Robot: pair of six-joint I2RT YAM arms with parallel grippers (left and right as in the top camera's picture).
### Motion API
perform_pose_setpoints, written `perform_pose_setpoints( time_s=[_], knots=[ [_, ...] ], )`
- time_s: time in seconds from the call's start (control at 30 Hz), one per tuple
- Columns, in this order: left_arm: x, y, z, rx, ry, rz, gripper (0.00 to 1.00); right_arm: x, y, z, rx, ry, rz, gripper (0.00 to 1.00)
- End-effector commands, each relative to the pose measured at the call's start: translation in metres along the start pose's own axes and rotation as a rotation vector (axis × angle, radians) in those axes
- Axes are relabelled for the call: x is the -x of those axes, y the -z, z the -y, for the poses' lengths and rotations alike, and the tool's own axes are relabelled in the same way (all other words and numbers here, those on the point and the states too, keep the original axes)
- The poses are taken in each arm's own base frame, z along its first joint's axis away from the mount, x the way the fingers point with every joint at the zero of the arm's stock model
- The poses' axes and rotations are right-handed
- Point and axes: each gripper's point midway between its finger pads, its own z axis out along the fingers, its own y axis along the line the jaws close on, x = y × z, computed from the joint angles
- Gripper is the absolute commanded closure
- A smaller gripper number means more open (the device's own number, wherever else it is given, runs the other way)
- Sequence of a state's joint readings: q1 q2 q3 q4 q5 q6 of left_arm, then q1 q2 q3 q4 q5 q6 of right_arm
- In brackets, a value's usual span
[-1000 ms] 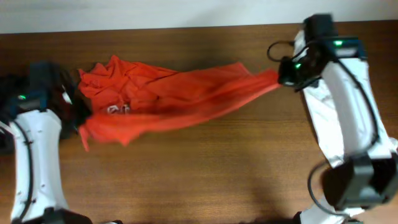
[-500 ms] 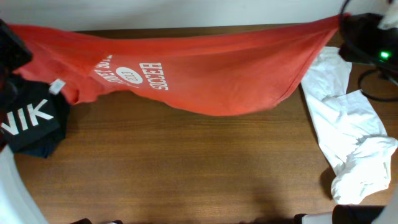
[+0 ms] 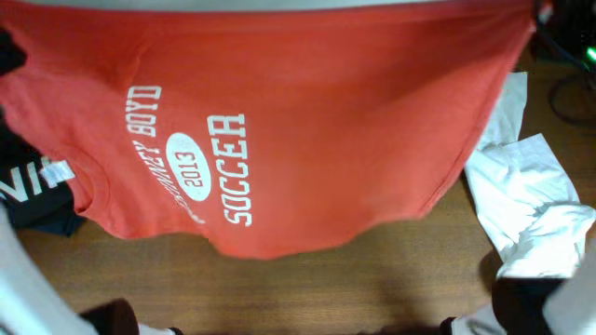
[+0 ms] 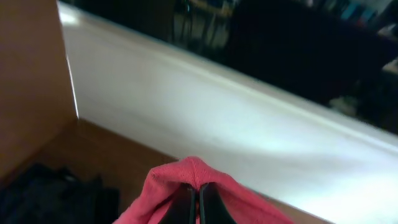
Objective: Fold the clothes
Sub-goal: 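Lift the shirt with both grippers and stretch it apart, then lay the stretched shirt flat on the table with both grippers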
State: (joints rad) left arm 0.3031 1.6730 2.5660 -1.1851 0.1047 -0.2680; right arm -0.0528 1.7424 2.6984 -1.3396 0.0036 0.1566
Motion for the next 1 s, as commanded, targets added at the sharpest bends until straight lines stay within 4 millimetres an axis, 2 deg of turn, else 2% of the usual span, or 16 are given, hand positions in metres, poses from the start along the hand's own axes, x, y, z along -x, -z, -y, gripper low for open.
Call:
perform_pose_setpoints(
  time_s=[0.0, 0.1, 0.13, 0.2, 0.27, 0.33, 0.43, 0.5, 0.57, 0.63, 0.67, 0.7, 0.73, 0.77, 0.93, 0.97],
  knots=[
    [-0.021, -0.068, 0.004, -0.021, -0.020, -0.076, 1.00, -0.012, -0.064, 0.010, -0.041, 0.008, -0.064, 0.96],
    [-0.026, -0.117, 0.011, -0.048, -0.029, -0.063, 1.00, -0.013, -0.114, 0.009, -0.036, 0.007, -0.052, 0.96],
    [-0.027, -0.138, 0.015, -0.063, -0.033, -0.046, 1.00, -0.008, -0.132, 0.010, -0.033, 0.005, -0.025, 0.96],
    [-0.023, -0.159, 0.021, -0.084, -0.040, -0.002, 1.00, 0.005, -0.149, 0.009, -0.026, 0.000, 0.038, 0.96],
    [-0.010, -0.170, 0.025, -0.103, -0.044, 0.064, 1.00, 0.023, -0.153, 0.007, -0.015, -0.001, 0.117, 0.96],
    [0.010, -0.169, 0.027, -0.106, -0.033, 0.148, 1.00, 0.045, -0.144, 0.004, -0.003, -0.002, 0.203, 0.96],
    [0.065, -0.136, 0.038, -0.149, -0.043, 0.345, 1.00, 0.077, -0.111, 0.015, -0.042, -0.020, 0.318, 0.96],
    [0.090, -0.107, 0.036, -0.150, -0.047, 0.411, 1.00, 0.081, -0.094, 0.029, -0.071, -0.026, 0.322, 0.96],
    [0.062, -0.103, 0.034, -0.157, -0.044, 0.265, 1.00, 0.051, -0.096, 0.039, -0.103, -0.028, 0.193, 0.96],
    [0.009, -0.111, 0.029, -0.148, -0.024, 0.040, 1.00, 0.013, -0.103, 0.047, -0.130, -0.030, 0.038, 0.96],
    [-0.028, -0.116, 0.022, -0.120, -0.006, -0.106, 1.00, -0.012, -0.107, 0.050, -0.144, -0.030, -0.059, 0.96],
    [-0.056, -0.116, 0.015, -0.092, -0.001, -0.218, 1.00, -0.031, -0.110, 0.053, -0.155, -0.030, -0.135, 0.96],
    [-0.087, -0.117, 0.008, -0.064, 0.001, -0.336, 1.00, -0.056, -0.114, 0.056, -0.168, -0.027, -0.234, 0.96],
    [-0.128, -0.119, -0.001, -0.030, -0.005, -0.496, 1.00, -0.088, -0.119, 0.061, -0.183, -0.019, -0.362, 0.96],
    [-0.241, -0.125, -0.025, 0.037, -0.030, -0.941, 1.00, -0.188, -0.130, 0.074, -0.228, -0.020, -0.742, 0.96],
    [-0.261, -0.126, -0.024, 0.007, -0.038, -1.012, 1.00, -0.209, -0.132, 0.075, -0.230, -0.023, -0.815, 0.96]
  ],
)
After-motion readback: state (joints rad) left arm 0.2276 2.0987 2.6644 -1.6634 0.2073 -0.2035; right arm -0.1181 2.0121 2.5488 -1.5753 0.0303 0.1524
